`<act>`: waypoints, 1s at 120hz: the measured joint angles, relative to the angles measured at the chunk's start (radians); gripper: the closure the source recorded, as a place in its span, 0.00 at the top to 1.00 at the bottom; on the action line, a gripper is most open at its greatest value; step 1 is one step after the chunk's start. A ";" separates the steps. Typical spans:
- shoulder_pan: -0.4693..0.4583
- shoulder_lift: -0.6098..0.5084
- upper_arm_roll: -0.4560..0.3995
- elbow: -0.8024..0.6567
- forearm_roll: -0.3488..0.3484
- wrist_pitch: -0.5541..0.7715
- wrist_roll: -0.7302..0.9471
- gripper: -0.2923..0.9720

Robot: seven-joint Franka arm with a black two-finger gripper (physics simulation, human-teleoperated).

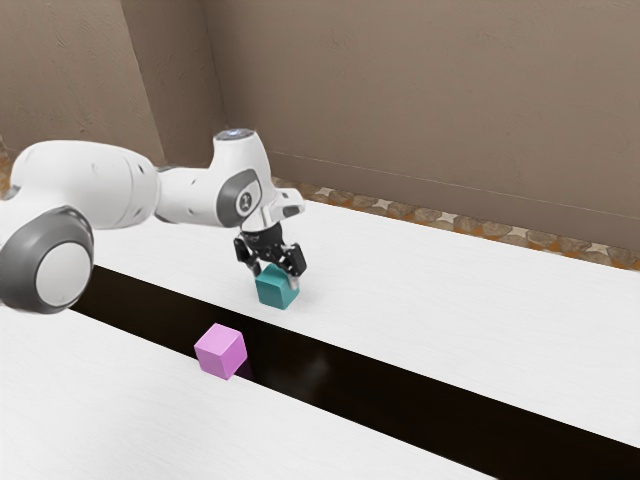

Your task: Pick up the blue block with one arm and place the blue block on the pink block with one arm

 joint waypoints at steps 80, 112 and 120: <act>-0.001 -0.001 0.001 -0.041 -0.088 0.020 0.074 0.50; 0.003 -0.480 0.003 -0.501 -0.082 0.023 0.040 0.50; 0.000 -0.564 0.002 -0.596 -0.081 0.023 0.029 0.50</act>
